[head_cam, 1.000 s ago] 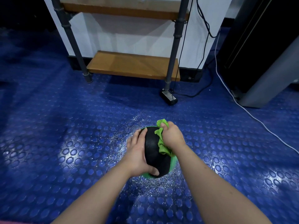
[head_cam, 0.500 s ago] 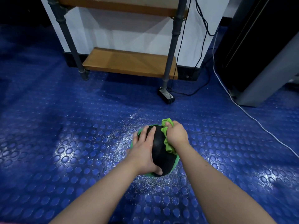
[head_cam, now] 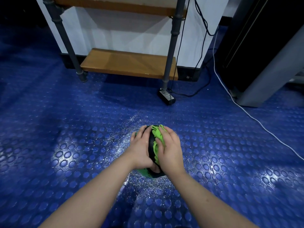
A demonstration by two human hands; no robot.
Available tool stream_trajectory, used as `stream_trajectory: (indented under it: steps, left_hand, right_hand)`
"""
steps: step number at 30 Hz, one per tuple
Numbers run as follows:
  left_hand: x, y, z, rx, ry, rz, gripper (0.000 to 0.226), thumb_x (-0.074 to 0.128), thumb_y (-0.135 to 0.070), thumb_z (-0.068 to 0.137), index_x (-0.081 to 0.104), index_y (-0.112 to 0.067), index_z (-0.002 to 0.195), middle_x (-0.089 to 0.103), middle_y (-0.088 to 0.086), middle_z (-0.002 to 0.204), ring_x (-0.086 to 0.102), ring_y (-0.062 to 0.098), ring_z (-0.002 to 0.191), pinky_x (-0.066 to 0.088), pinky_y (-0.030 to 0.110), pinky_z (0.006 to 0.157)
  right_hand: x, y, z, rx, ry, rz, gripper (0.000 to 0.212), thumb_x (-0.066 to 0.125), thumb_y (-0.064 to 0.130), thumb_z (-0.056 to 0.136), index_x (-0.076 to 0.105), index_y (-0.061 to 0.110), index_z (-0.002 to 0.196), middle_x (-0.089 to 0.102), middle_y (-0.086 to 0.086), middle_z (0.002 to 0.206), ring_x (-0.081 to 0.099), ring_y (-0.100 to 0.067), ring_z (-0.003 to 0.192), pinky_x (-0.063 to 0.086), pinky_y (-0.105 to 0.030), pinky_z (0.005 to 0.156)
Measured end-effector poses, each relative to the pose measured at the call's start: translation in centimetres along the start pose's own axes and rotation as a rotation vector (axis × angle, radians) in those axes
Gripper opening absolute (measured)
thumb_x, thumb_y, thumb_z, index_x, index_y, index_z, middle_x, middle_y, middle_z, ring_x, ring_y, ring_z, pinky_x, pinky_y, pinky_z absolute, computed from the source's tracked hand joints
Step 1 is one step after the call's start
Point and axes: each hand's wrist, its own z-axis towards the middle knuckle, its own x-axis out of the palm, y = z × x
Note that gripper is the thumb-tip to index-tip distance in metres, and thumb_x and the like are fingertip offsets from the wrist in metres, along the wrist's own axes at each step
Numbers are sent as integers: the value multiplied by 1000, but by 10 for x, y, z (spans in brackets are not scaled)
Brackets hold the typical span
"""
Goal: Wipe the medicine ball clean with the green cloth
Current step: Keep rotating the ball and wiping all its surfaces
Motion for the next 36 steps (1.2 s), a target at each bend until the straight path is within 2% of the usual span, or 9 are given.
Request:
stream_trajectory:
  steps: [3, 9, 12, 15, 20, 24, 28, 32, 36]
  left_hand:
    - [1, 9, -6, -10, -52, -55, 152, 95, -46, 38, -3, -29, 154, -6, -9, 160, -2, 22, 147, 11, 38, 121]
    - [9, 36, -18, -63, -118, -231, 155, 89, -59, 28, -1, -36, 152, -4, -16, 158, 4, 19, 148, 14, 45, 122]
    - [11, 49, -24, -49, -119, -300, 155, 90, -60, 26, -2, -43, 150, -6, -22, 156, 4, 15, 148, 14, 47, 122]
    - [7, 60, -23, -59, -103, -403, 154, 93, -57, 26, 2, -43, 150, 1, -19, 156, 12, 14, 147, 17, 45, 121]
    - [-21, 69, -22, -132, -13, -698, 125, 91, -64, 34, 24, -44, 137, 42, -11, 139, 48, 7, 124, 40, 36, 109]
    - [-16, 63, -17, -297, -207, -992, 105, 68, -82, 48, 35, -42, 140, 44, -11, 141, 51, 13, 123, 40, 43, 110]
    - [-2, 68, -22, -338, -289, -1152, 102, 71, -84, 49, 43, -45, 140, 48, -15, 142, 51, 11, 126, 38, 42, 111]
    - [20, 57, -22, -313, -216, -1316, 89, 70, -79, 60, 50, -37, 136, 59, -10, 135, 58, 14, 122, 43, 45, 107]
    - [39, 41, -17, -339, -181, -1324, 89, 66, -85, 56, 57, -36, 130, 64, -7, 130, 61, 16, 119, 46, 47, 104]
  right_hand:
    - [-1, 1, 14, 56, 32, 31, 36, 45, 26, 95, 57, 14, 127, 54, -2, 128, 44, -16, 120, 29, -17, 100]
    - [-8, -2, 58, 587, 118, 76, 27, 44, 27, 99, 61, 7, 97, 61, -13, 96, 56, -32, 94, 44, -35, 82]
    - [-20, -21, 52, 805, 64, 561, 25, 45, 22, 98, 59, 9, 81, 58, -6, 69, 54, -19, 60, 52, -23, 54]
    - [-28, -46, 37, 977, -95, 971, 15, 49, 18, 98, 59, 11, 89, 57, -5, 70, 58, -13, 47, 47, -20, 43]
    - [-3, -59, 22, 1102, -19, 1032, 30, 46, 30, 99, 59, 8, 114, 68, -12, 87, 68, -20, 65, 56, -32, 55]
    - [28, -38, 18, 1018, 103, 1017, 36, 44, 36, 99, 61, 10, 118, 69, -17, 111, 67, -32, 100, 52, -51, 89]
    - [21, -24, 9, 900, 45, 972, 27, 42, 29, 101, 65, 15, 104, 72, -13, 100, 68, -30, 93, 55, -46, 84]
    - [-6, -25, 4, 815, -16, 923, 26, 42, 27, 101, 66, 17, 100, 72, -1, 78, 66, -11, 61, 51, -25, 54]
    - [-22, -25, 3, 799, -65, 766, 25, 45, 30, 99, 66, 18, 96, 71, -5, 89, 66, -24, 83, 56, -44, 78]
